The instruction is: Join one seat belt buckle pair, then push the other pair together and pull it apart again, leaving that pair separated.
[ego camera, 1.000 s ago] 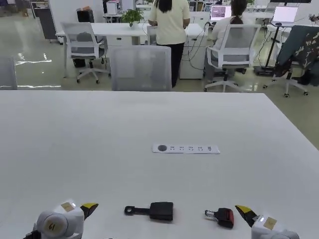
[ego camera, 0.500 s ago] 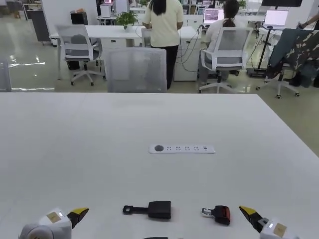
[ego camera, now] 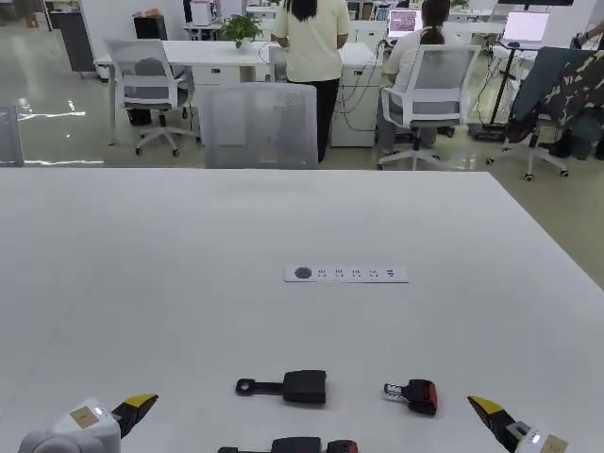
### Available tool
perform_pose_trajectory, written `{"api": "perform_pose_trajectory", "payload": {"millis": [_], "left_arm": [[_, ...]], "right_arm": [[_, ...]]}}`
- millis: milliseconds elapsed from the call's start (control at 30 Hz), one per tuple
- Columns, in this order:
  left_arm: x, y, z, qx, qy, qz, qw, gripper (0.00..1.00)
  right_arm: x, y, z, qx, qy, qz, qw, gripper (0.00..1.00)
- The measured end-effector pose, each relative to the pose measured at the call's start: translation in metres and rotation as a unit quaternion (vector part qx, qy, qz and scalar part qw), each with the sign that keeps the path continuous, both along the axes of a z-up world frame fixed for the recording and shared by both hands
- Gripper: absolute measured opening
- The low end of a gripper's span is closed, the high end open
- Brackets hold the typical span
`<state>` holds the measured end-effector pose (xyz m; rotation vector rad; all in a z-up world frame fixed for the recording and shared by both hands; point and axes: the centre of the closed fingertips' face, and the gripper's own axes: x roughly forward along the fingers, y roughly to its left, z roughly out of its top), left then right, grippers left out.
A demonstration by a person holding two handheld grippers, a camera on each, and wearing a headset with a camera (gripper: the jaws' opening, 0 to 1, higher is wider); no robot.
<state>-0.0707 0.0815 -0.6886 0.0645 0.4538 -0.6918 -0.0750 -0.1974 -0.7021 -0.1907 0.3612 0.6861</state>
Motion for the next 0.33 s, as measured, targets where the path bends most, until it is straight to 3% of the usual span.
{"api": "perform_pose_trajectory", "payload": {"millis": [333], "left_arm": [[-0.0017, -0.0056, 0.0079, -0.006, -0.007, -0.003, 0.9999, 0.99]], "right_arm": [[-0.0007, 0.0016, 0.0023, 0.003, -0.002, 0.001, 1.0, 1.0]]}}
